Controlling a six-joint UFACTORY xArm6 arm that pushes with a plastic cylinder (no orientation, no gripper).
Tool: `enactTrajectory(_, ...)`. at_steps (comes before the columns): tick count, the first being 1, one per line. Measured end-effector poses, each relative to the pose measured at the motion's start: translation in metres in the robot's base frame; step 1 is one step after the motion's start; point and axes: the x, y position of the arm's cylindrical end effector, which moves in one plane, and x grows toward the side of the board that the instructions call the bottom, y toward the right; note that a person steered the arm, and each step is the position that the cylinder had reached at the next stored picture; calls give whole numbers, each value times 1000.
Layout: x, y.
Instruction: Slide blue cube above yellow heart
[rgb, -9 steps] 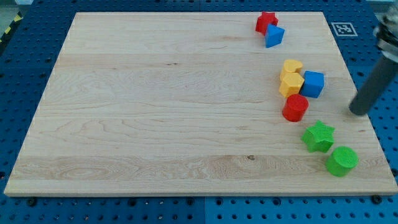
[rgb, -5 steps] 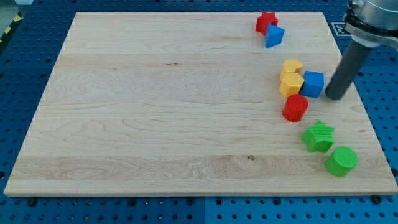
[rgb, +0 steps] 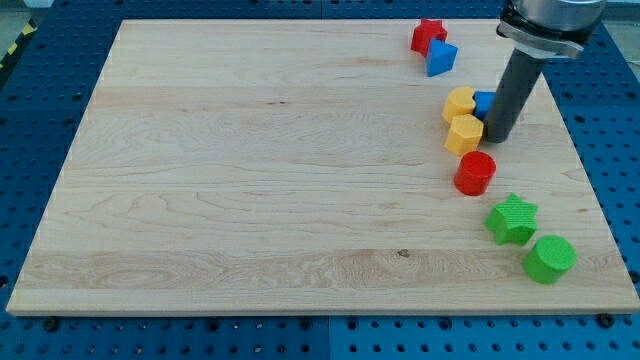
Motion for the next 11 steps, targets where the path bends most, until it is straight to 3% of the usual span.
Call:
enactTrajectory(5,-47,8)
enactTrajectory(6,-34,48)
enactTrajectory(7,-54,66)
enactTrajectory(8,-98,48)
enactTrajectory(11,-94,33)
